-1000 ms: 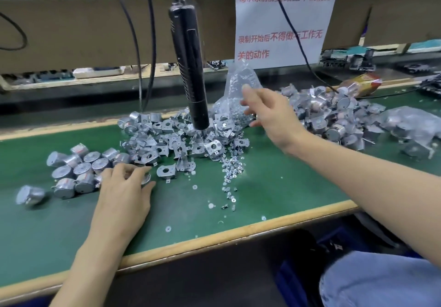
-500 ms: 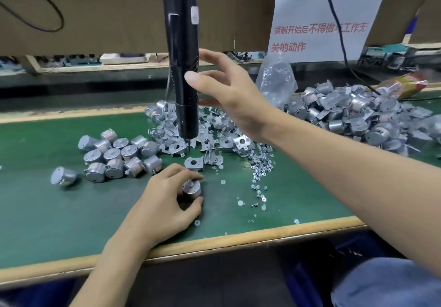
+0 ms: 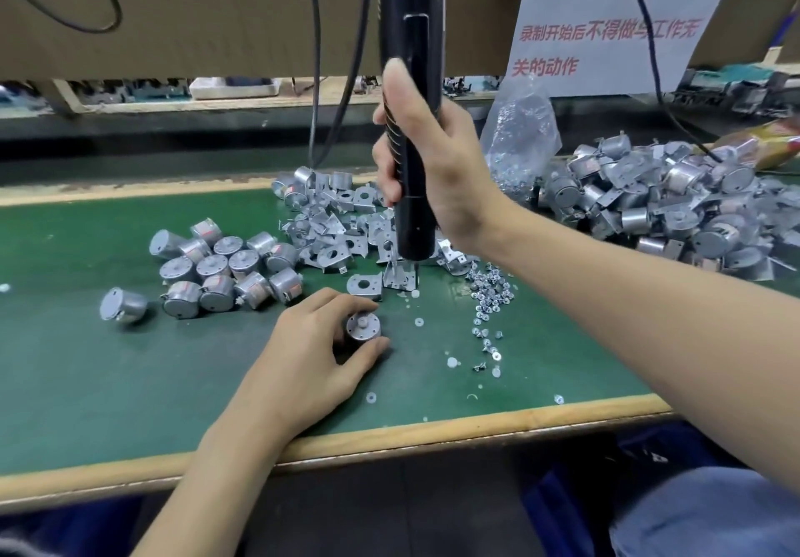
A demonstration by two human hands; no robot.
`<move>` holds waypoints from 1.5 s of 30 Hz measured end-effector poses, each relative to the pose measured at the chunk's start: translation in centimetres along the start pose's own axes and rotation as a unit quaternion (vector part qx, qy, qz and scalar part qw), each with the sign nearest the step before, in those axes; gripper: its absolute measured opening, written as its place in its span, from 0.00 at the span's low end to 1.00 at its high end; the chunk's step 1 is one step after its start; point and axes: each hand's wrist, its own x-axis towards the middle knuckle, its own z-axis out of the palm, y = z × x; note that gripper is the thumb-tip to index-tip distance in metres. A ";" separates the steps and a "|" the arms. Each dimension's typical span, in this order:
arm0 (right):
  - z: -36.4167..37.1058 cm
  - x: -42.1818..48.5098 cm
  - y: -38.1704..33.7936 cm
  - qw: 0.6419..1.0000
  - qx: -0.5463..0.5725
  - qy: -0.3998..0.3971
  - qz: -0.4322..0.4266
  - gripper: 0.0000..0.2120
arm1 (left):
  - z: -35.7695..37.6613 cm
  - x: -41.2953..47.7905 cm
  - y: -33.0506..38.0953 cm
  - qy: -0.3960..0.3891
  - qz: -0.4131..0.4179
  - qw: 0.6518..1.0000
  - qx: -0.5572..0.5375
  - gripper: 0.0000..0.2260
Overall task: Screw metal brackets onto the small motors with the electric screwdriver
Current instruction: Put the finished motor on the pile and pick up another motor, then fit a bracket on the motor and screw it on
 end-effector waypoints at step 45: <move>-2.2 -3.3 1.5 0.999 0.023 -0.014 0.037 0.45 | 0.3 0.2 0.1 0.004 -0.010 1.000 0.018 0.14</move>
